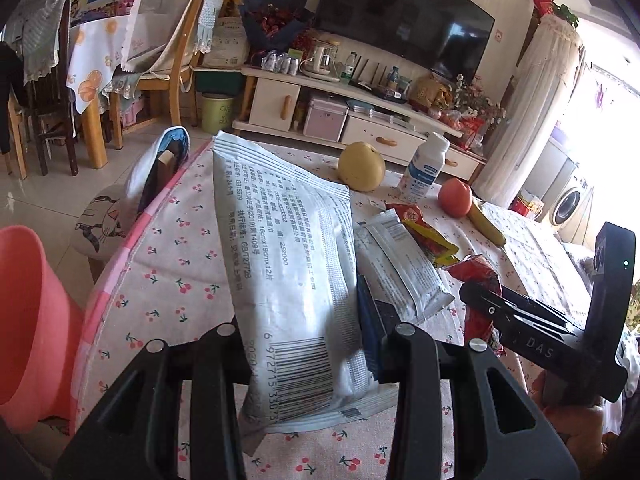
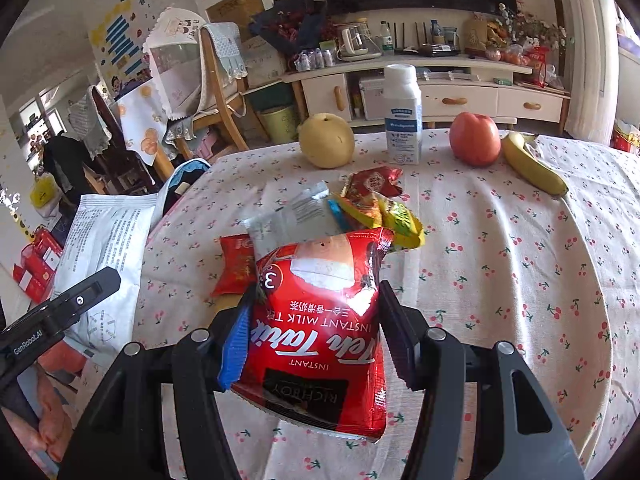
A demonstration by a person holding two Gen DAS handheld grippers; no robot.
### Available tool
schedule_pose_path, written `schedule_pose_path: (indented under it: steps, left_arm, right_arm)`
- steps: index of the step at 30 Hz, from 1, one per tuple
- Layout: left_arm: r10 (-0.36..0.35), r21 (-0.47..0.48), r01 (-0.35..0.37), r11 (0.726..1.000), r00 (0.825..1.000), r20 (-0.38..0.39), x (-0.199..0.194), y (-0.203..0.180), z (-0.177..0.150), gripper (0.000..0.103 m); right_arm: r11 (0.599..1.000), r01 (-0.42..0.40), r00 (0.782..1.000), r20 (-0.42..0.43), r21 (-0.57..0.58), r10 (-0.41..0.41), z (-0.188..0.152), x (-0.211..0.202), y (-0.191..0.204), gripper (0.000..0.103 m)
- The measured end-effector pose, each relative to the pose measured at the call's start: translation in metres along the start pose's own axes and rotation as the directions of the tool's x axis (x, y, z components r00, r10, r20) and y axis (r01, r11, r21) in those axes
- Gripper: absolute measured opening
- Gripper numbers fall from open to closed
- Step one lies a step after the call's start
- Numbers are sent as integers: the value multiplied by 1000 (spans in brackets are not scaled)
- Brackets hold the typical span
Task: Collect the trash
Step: 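Lift the white packet and red bag off the table with both tools, then carry the white packet and red bag with both tools over the pink bucket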
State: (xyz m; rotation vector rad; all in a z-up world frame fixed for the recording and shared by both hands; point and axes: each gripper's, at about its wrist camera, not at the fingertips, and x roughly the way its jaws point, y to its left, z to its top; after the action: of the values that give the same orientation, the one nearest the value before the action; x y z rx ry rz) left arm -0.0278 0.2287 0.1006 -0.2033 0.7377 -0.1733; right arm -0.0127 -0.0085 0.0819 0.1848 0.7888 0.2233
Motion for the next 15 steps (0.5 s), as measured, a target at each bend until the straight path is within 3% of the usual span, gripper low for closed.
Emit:
schedule_pose_path:
  steps: [10, 15]
  left_arm:
    - [78, -123, -72, 990, 996, 46, -23, 47, 14, 39]
    - [147, -241, -126, 962, 986, 74, -39, 87, 23, 39]
  right_arm:
    - [987, -117, 993, -11, -107, 116, 10, 8, 86, 59]
    - [969, -186, 983, -27, -165, 184, 16, 16, 138, 59]
